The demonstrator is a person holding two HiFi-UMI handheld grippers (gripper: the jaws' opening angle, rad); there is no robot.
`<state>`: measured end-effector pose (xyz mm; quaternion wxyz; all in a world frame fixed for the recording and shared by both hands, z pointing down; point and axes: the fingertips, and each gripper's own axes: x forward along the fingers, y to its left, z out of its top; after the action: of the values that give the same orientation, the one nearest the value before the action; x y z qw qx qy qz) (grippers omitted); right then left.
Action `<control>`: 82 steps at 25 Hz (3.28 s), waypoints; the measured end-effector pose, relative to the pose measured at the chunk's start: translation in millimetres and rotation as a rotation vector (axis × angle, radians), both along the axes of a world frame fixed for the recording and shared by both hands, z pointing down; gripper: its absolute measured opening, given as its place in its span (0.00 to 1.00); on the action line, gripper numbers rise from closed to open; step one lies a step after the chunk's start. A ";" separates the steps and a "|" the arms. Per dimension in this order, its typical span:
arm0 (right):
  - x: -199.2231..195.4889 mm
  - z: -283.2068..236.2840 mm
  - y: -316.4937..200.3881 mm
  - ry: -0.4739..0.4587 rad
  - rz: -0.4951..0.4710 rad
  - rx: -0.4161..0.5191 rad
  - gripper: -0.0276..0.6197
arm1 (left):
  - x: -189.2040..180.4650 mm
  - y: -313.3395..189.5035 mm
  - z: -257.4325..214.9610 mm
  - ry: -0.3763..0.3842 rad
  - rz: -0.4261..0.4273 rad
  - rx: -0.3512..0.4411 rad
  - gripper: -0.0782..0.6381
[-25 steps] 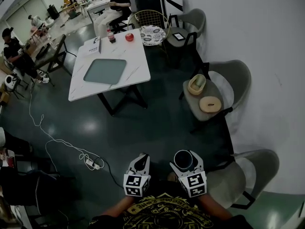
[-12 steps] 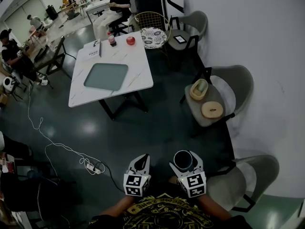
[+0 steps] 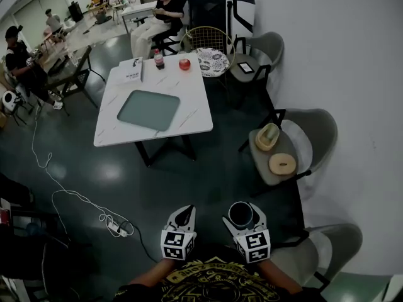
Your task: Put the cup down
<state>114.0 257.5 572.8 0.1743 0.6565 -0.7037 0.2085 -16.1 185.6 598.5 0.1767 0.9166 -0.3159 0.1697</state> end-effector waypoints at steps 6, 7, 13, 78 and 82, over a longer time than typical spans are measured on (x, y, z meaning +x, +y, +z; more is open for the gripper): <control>-14.5 -5.6 -31.7 -0.003 0.027 -0.005 0.64 | -17.1 -34.5 -6.6 0.020 0.007 -0.001 0.12; -17.6 -6.6 -37.6 -0.004 0.031 -0.004 0.64 | -19.8 -40.2 -7.2 0.022 0.011 -0.001 0.12; -37.8 -13.6 -65.0 0.013 0.058 0.011 0.64 | -36.3 -70.4 -7.4 0.032 0.039 0.005 0.12; 7.7 0.2 -281.0 -0.059 -0.352 0.064 0.64 | -18.3 -233.0 -23.6 -0.053 -0.377 0.033 0.12; 14.7 -6.1 -287.1 -0.054 -0.375 0.085 0.64 | -14.2 -233.2 -29.0 -0.047 -0.427 0.050 0.12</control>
<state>128.7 -29.6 566.7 0.1634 0.5146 -0.8264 0.1600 -30.3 -47.6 569.5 0.1785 0.8288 -0.5110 0.1420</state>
